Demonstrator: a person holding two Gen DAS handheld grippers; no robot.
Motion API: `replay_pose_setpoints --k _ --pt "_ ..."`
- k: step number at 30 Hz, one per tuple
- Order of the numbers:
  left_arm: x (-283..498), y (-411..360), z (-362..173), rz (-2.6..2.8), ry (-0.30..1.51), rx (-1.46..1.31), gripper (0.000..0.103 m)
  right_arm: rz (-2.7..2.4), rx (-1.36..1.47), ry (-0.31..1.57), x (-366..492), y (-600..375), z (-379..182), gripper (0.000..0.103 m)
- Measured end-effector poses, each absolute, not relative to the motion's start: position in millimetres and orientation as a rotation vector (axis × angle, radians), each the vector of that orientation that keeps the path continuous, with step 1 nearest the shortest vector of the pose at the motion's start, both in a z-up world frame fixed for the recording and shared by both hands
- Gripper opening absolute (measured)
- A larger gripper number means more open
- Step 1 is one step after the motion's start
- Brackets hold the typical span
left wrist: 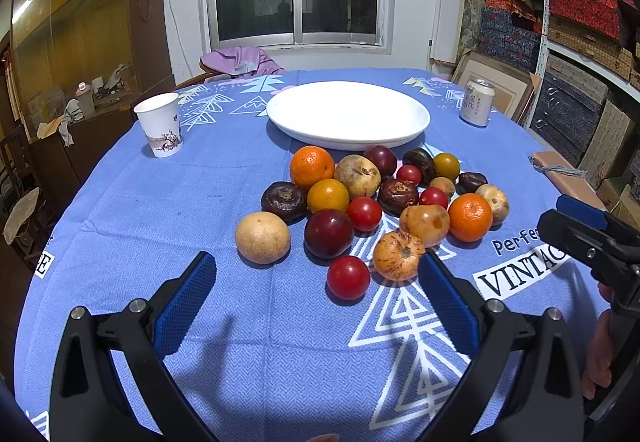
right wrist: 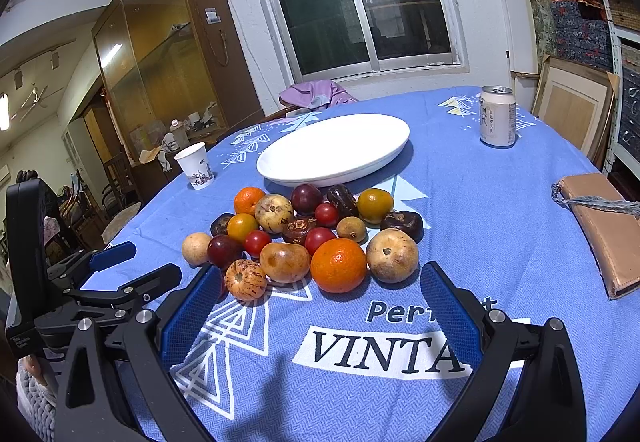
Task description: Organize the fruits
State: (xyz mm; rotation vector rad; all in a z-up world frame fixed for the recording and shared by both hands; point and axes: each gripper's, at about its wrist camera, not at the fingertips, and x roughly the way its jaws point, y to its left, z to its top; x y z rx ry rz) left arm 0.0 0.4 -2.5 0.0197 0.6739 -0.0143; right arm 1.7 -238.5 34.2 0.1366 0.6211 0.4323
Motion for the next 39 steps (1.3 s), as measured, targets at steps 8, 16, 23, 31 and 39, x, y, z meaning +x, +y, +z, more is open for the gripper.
replay_pose_setpoints --k 8,16,23,31,39 --pt "0.6 0.5 -2.7 -0.014 0.674 0.02 0.099 0.431 0.136 0.623 2.0 -238.8 34.8 0.1" --pt "0.6 0.5 -2.8 -0.015 0.674 0.02 0.099 0.431 0.136 0.623 2.0 -239.2 35.7 0.1" --pt "0.3 0.5 -2.6 -0.014 0.675 0.019 0.099 0.428 0.137 0.628 -0.5 -239.0 36.4 0.1" --pt "0.6 0.7 -2.7 -0.015 0.676 0.019 0.099 0.427 0.137 0.629 2.4 -238.8 34.2 0.1" --pt "1.0 0.9 -2.8 -0.015 0.677 0.018 0.099 0.428 0.137 0.629 2.8 -238.8 34.0 0.1"
